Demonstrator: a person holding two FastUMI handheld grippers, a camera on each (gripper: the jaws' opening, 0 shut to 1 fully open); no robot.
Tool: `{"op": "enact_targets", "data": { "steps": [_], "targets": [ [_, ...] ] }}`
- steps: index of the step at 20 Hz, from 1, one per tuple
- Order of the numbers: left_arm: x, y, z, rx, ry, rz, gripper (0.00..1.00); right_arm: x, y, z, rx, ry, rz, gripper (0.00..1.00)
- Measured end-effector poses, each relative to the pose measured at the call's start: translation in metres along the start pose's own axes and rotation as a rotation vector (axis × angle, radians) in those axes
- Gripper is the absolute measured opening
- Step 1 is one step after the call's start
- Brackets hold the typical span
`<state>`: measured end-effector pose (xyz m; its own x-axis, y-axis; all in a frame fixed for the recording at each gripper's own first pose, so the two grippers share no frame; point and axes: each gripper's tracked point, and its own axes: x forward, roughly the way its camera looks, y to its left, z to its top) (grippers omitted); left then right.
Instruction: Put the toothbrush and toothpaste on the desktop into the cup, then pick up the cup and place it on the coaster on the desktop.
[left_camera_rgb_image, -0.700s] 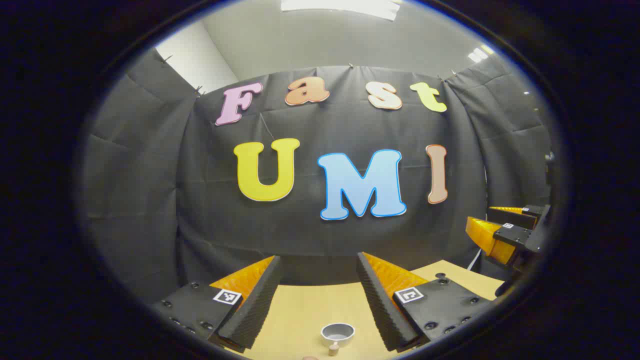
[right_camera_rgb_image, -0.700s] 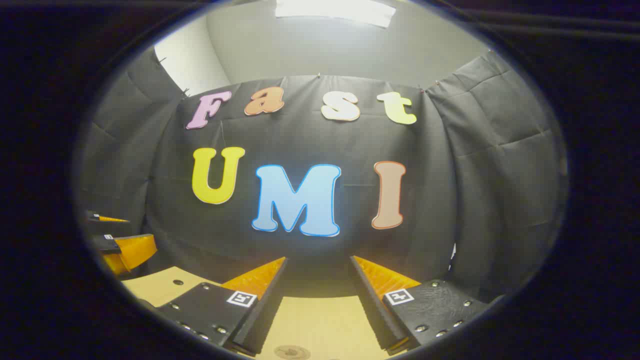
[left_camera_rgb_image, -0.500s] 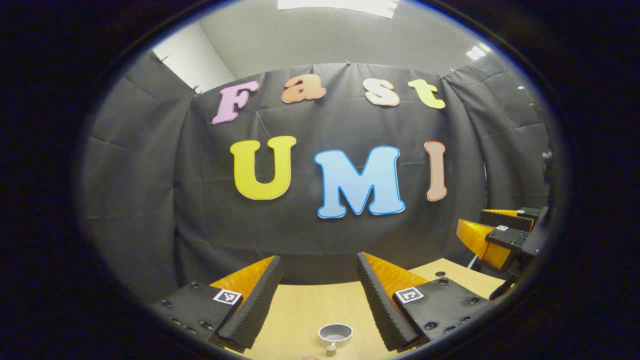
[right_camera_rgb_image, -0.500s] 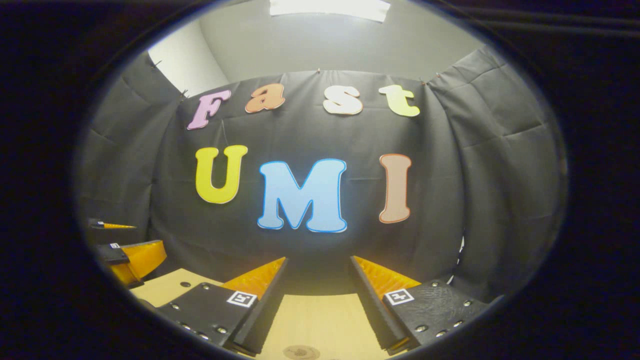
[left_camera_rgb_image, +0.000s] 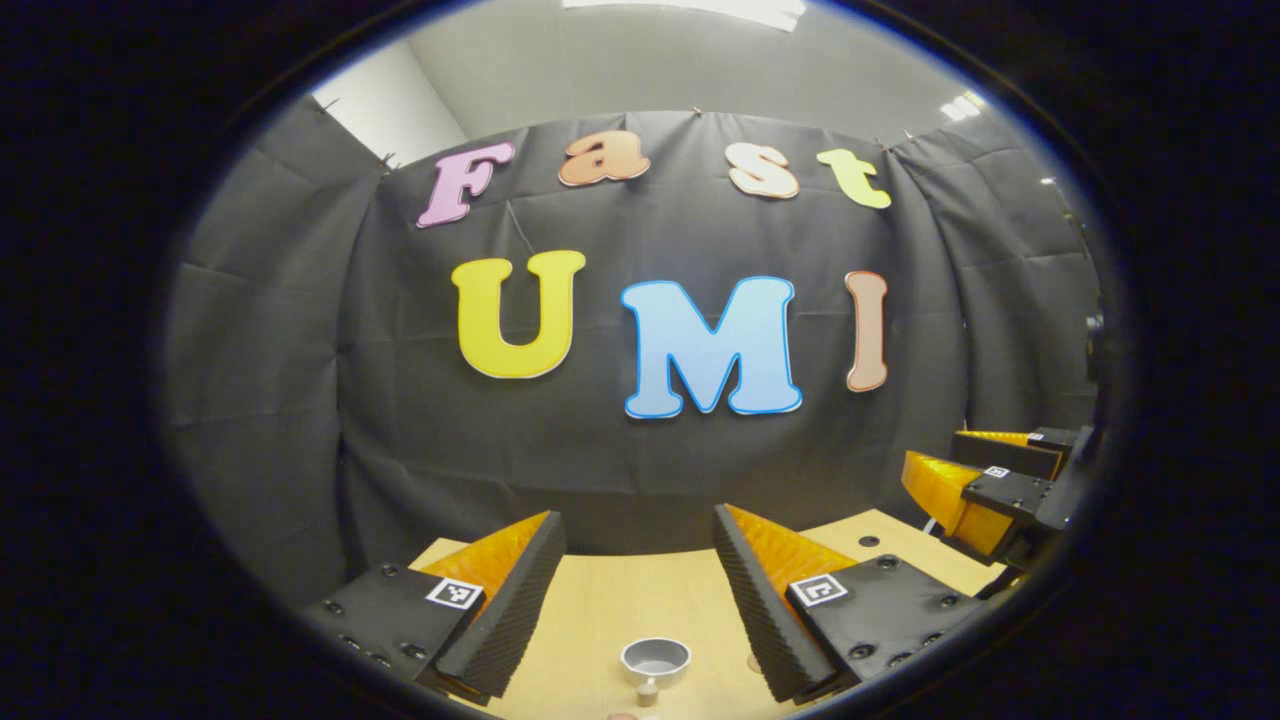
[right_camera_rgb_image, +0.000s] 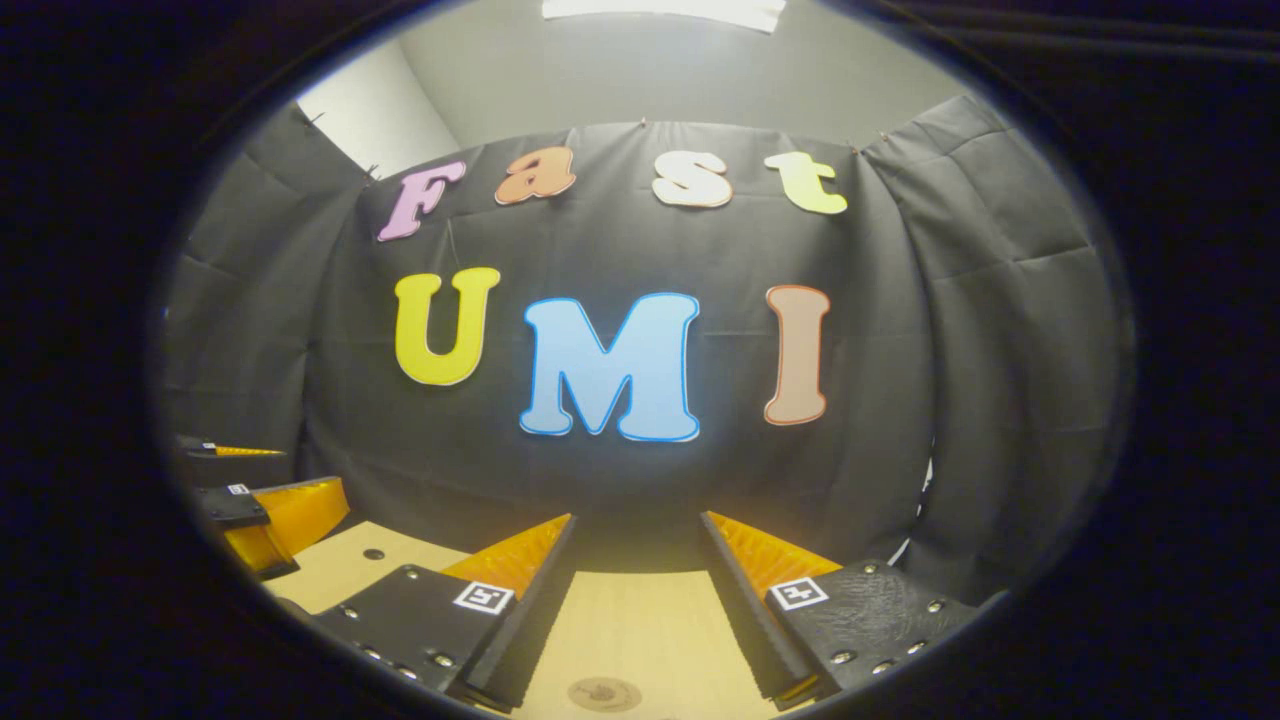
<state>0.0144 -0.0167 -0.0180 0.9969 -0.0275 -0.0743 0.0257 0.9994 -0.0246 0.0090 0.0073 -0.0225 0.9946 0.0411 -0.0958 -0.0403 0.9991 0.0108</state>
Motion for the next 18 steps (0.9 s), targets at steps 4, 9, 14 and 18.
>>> {"op": "enact_targets", "data": {
  "steps": [4, 9, 14, 18],
  "targets": [
    [0.001, -0.002, -0.015, -0.025, 0.048, -0.007, 0.93, 0.001, 0.002, -0.017, -0.001, 0.053, 0.013, 0.78],
    [-0.001, 0.003, -0.063, -0.042, 0.169, 0.000, 0.93, -0.018, 0.001, -0.069, -0.017, 0.177, 0.030, 0.78],
    [-0.026, 0.007, -0.137, -0.042, 0.337, -0.011, 0.94, -0.035, 0.003, -0.135, -0.008, 0.368, 0.054, 0.78],
    [-0.043, 0.011, -0.194, -0.060, 0.478, -0.002, 0.94, -0.053, 0.005, -0.189, 0.019, 0.551, 0.067, 0.78]
  ]
}}
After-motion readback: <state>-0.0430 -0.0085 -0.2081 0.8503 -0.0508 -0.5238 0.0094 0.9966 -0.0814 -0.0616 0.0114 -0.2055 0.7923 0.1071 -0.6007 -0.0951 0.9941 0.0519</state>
